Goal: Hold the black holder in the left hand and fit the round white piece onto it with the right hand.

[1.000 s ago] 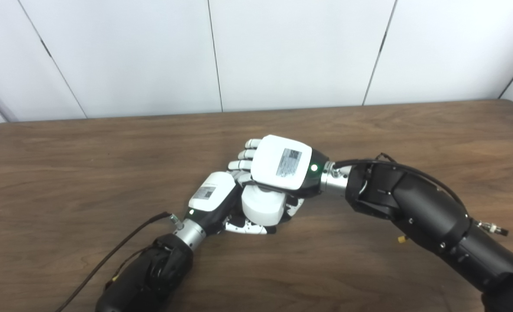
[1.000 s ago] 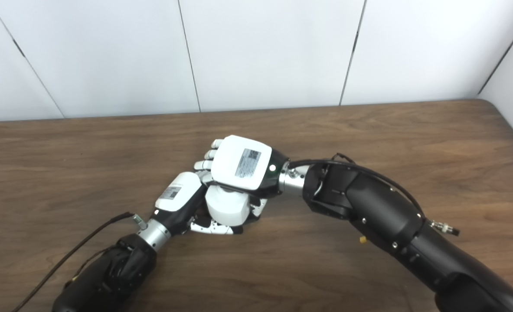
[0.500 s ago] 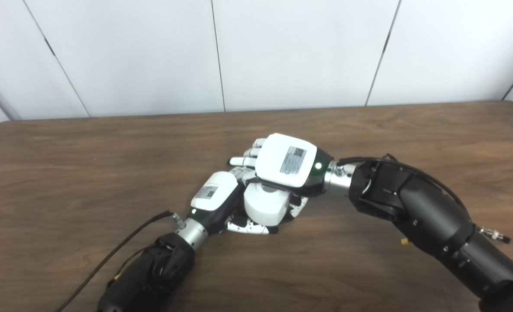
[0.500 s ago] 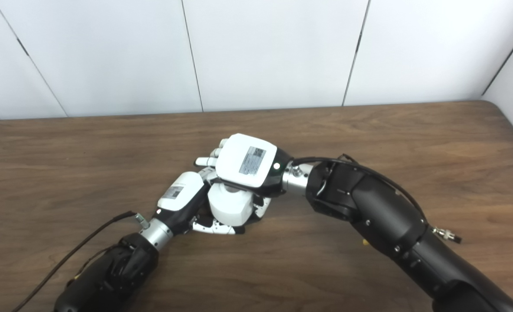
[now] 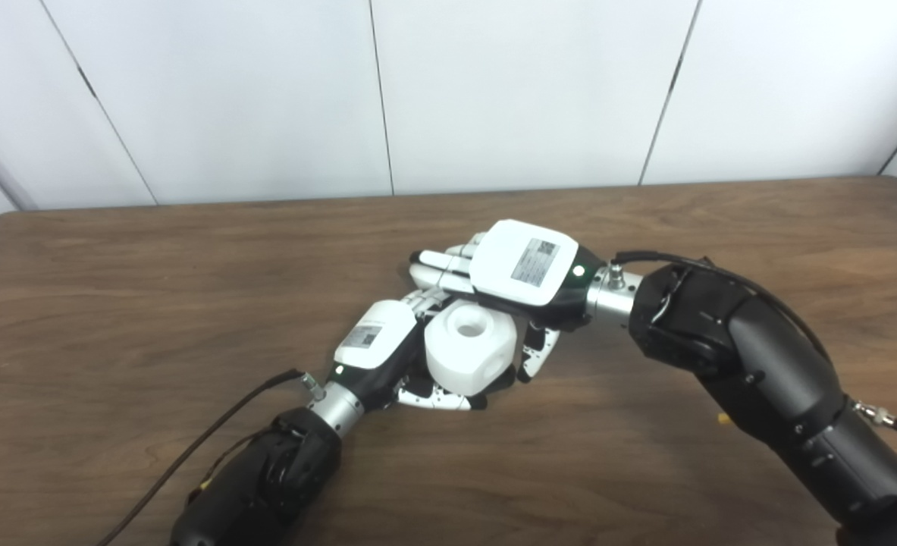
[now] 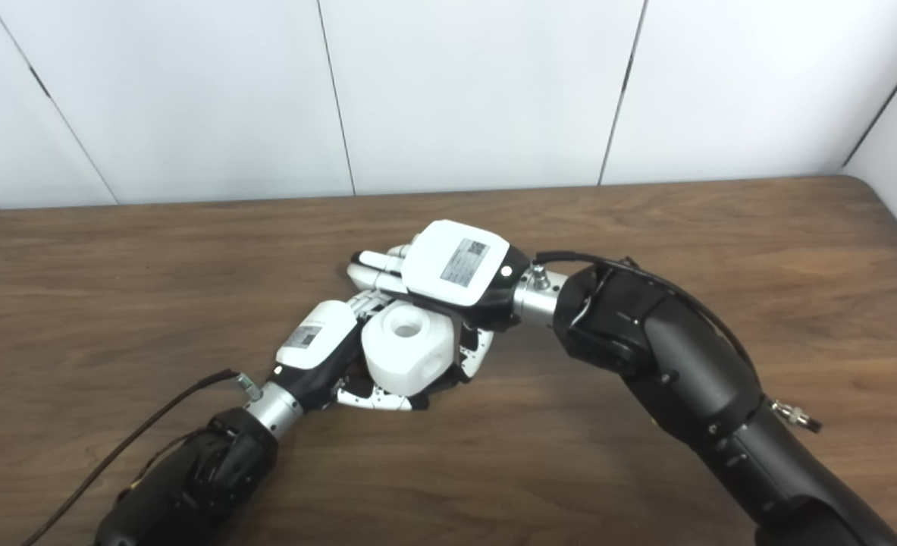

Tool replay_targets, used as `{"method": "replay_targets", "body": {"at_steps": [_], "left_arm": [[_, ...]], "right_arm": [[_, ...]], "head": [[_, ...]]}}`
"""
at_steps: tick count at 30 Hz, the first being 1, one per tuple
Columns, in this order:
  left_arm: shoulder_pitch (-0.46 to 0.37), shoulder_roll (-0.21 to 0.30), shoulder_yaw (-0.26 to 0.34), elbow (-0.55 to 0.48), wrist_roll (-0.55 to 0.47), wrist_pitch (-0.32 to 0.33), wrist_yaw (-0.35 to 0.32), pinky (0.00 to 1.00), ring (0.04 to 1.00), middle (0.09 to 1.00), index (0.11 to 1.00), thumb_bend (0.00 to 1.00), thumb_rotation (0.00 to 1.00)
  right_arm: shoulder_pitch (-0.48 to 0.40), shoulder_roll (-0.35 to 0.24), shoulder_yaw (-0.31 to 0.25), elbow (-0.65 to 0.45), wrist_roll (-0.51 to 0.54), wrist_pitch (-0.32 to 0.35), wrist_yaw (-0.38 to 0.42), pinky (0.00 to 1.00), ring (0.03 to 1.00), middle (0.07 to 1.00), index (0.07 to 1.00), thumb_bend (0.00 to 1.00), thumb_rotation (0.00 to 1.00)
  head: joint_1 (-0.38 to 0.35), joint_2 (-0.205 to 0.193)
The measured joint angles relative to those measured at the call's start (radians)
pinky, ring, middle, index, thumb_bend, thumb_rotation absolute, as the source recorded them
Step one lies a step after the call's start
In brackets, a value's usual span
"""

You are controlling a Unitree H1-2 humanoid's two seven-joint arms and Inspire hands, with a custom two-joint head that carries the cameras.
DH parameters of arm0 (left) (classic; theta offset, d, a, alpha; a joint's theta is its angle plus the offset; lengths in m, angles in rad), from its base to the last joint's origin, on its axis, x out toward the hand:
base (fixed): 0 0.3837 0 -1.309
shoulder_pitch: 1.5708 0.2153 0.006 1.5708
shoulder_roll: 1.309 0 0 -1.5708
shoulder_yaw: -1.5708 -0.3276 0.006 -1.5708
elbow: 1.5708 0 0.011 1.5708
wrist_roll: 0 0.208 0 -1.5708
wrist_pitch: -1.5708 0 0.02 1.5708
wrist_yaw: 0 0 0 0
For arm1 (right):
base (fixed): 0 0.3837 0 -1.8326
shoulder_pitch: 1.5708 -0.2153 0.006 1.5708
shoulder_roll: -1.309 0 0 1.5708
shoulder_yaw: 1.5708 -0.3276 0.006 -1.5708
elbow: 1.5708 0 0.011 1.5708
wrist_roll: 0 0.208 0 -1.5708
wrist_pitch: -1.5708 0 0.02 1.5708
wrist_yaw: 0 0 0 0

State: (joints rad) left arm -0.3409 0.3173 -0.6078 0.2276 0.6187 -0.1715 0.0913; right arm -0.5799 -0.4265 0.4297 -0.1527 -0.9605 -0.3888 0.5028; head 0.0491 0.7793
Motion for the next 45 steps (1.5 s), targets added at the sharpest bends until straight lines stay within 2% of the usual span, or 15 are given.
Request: {"method": "replay_targets", "body": {"at_steps": [15, 19, 24, 26, 28, 31, 33, 36, 38, 42, 45], "left_arm": [[0.0, 0.0, 0.0, -0.001, 0.0, 0.0, -0.001, 0.95, 0.94, 0.931, 0.484, 0.52, 0.06], [0.0, 0.0, 0.0, -0.001, 0.0, 0.0, -0.001, 0.95, 0.94, 0.93, 0.484, 0.52, 0.06], [0.0, 0.0, 0.0, -0.001, 0.0, 0.0, -0.001, 0.95, 0.938, 0.929, 0.484, 0.52, 0.06], [0.0, 0.0, 0.0, -0.001, 0.0, 0.0, -0.001, 0.95, 0.939, 0.928, 0.484, 0.52, 0.06], [0.0, 0.0, 0.0, -0.001, 0.0, 0.0, -0.001, 0.95, 0.939, 0.927, 0.484, 0.52, 0.06], [0.0, 0.0, 0.0, 0.0, 0.0, 0.0, -0.001, 0.95, 0.938, 0.924, 0.484, 0.52, 0.06], [0.0, 0.0, 0.0, 0.0, 0.0, 0.0, -0.001, 0.95, 0.945, 0.928, 0.484, 0.52, 0.06], [0.0, 0.001, 0.001, 0.001, -0.003, -0.001, -0.001, 0.95, 0.947, 0.927, 0.484, 0.52, 0.06], [0.0, 0.001, 0.001, 0.002, -0.004, -0.001, -0.001, 0.95, 0.947, 0.925, 0.484, 0.52, 0.06], [-0.002, 0.0, 0.0, 0.004, -0.004, -0.002, -0.002, 0.94, 0.942, 0.921, 0.484, 0.52, 0.06], [-0.003, 0.0, 0.0, 0.005, -0.004, -0.003, -0.003, 0.94, 0.94, 0.916, 0.484, 0.52, 0.06]], "right_arm": [[0.0, 0.0, -0.021, -0.015, 0.014, 0.0, 0.029, 0.76, 0.872, 0.988, 1.0, 1.0, 0.28], [0.0, -0.006, -0.034, -0.015, 0.022, -0.001, 0.033, 0.68, 0.842, 0.983, 1.0, 0.94, 0.21], [0.0, -0.045, -0.06, -0.015, 0.033, 0.001, 0.058, 0.68, 0.825, 0.936, 0.997, 0.89, 0.04], [0.002, -0.063, -0.083, -0.015, 0.037, 0.006, 0.065, 0.65, 0.798, 0.9, 0.973, 0.89, 0.01], [0.008, -0.079, -0.123, -0.012, 0.042, 0.01, 0.052, 0.63, 0.768, 0.864, 0.919, 0.84, 0.02], [0.026, -0.081, -0.204, 0.025, 0.074, 0.018, -0.014, 0.55, 0.702, 0.796, 0.829, 0.81, 0.03], [0.05, -0.061, -0.274, 0.05, 0.123, 0.059, -0.05, 0.52, 0.664, 0.757, 0.784, 0.79, 0.05], [0.087, 0.007, -0.395, 0.057, 0.23, 0.199, -0.086, 0.52, 0.662, 0.734, 0.752, 0.77, 0.04], [0.1, 0.064, -0.463, 0.056, 0.339, 0.304, -0.092, 0.5, 0.66, 0.733, 0.75, 0.75, 0.04], [0.112, 0.159, -0.558, 0.052, 0.55, 0.486, -0.1, 0.55, 0.642, 0.733, 0.754, 0.67, 0.06], [0.132, 0.207, -0.599, 0.044, 0.65, 0.576, -0.122, 0.6, 0.667, 0.74, 0.764, 0.65, 0.09]], "head": [[-0.002, 0.0], [0.003, -0.002], [0.003, -0.008], [0.0, -0.009], [-0.003, -0.014], [0.0, -0.018], [-0.002, -0.021], [-0.005, -0.025], [-0.003, -0.028], [-0.002, -0.031], [0.0, -0.032]]}}
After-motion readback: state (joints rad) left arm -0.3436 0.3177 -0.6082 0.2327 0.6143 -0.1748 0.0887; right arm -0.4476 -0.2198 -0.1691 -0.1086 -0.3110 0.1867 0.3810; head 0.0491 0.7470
